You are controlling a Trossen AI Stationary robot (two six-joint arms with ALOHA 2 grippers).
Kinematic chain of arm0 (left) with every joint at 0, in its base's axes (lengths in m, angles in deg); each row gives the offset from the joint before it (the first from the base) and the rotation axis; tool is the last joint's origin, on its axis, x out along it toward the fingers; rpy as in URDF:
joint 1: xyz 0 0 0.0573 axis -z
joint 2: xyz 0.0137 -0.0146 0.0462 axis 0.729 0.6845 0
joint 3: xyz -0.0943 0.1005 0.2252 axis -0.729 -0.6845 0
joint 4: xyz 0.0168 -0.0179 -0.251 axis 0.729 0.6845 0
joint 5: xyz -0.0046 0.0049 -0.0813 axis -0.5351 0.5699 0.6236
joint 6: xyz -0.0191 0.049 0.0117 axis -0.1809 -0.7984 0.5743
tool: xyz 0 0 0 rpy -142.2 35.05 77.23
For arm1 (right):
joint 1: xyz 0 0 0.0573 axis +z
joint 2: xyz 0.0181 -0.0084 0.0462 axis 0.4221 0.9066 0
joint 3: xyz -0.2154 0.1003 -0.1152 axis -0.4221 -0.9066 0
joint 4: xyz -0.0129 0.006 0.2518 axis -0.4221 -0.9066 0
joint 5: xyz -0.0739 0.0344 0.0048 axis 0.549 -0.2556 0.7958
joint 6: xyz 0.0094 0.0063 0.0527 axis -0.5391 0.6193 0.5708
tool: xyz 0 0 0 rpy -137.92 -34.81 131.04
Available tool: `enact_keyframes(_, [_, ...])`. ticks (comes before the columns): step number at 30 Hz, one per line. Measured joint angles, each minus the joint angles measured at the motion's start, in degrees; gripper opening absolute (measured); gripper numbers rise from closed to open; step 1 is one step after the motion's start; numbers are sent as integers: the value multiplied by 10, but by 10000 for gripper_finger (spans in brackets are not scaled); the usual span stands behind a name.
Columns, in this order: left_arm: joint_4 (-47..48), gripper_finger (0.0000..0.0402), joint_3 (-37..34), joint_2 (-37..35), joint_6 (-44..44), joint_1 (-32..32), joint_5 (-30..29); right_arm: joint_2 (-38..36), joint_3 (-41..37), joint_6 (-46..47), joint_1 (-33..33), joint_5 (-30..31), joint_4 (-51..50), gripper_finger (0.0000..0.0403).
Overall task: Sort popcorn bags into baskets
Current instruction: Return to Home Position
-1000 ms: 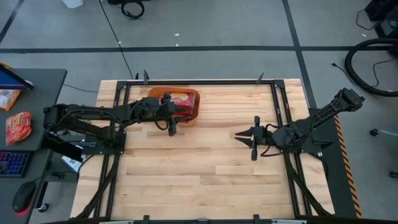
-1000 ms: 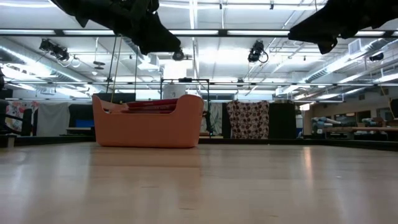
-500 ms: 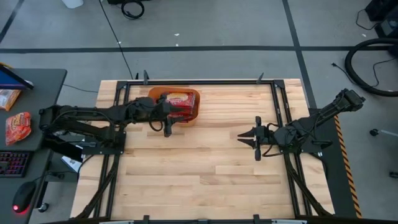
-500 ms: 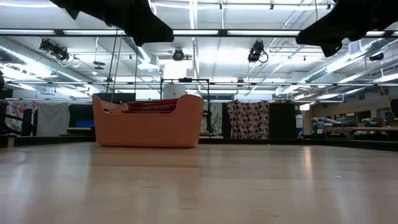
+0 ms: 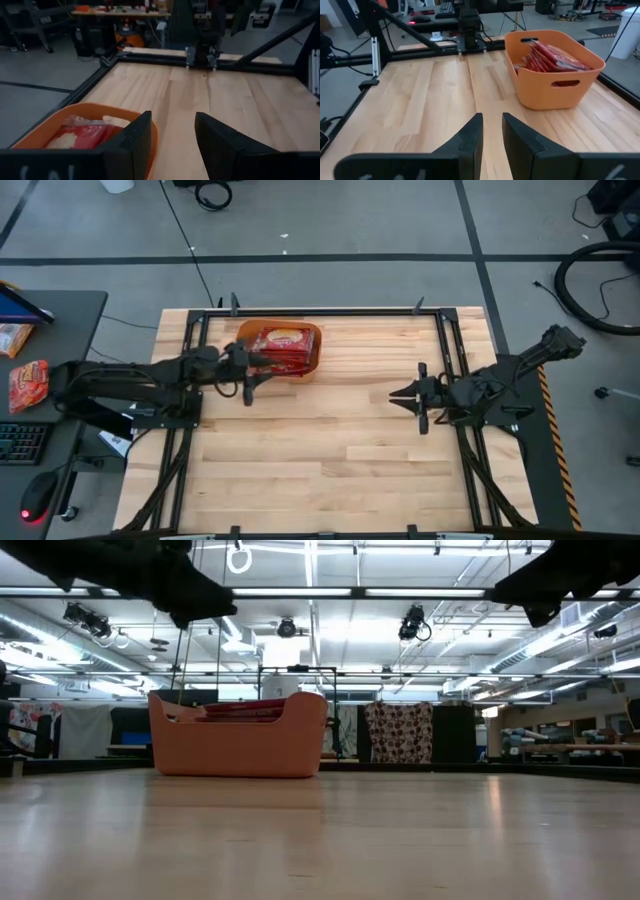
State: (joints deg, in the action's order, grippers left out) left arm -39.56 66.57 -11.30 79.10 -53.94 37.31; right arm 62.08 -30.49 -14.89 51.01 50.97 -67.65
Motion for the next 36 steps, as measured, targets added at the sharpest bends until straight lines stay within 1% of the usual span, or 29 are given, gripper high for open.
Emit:
enact_keyframes(9, [-3,155,-77,-133,30,0,-30,-54,0,16,1,0,-48,77])
enact_keyframes(13, [-3,155,-112,-184,44,0,-58,-79,-2,11,1,0,-66,77])
enact_keyframes(18, [-4,155,-147,-233,48,0,-84,-120,-32,6,1,10,-63,77])
enact_keyframes(22, [-12,155,-173,-266,44,0,-92,-163,-67,8,0,17,-35,77])
enact_keyframes(27, [-45,155,-213,-315,19,0,-92,-228,-100,-10,1,3,2,77])
enact_keyframes(36, [-49,155,-260,-388,15,0,-79,-349,-153,-28,1,13,-1,77])
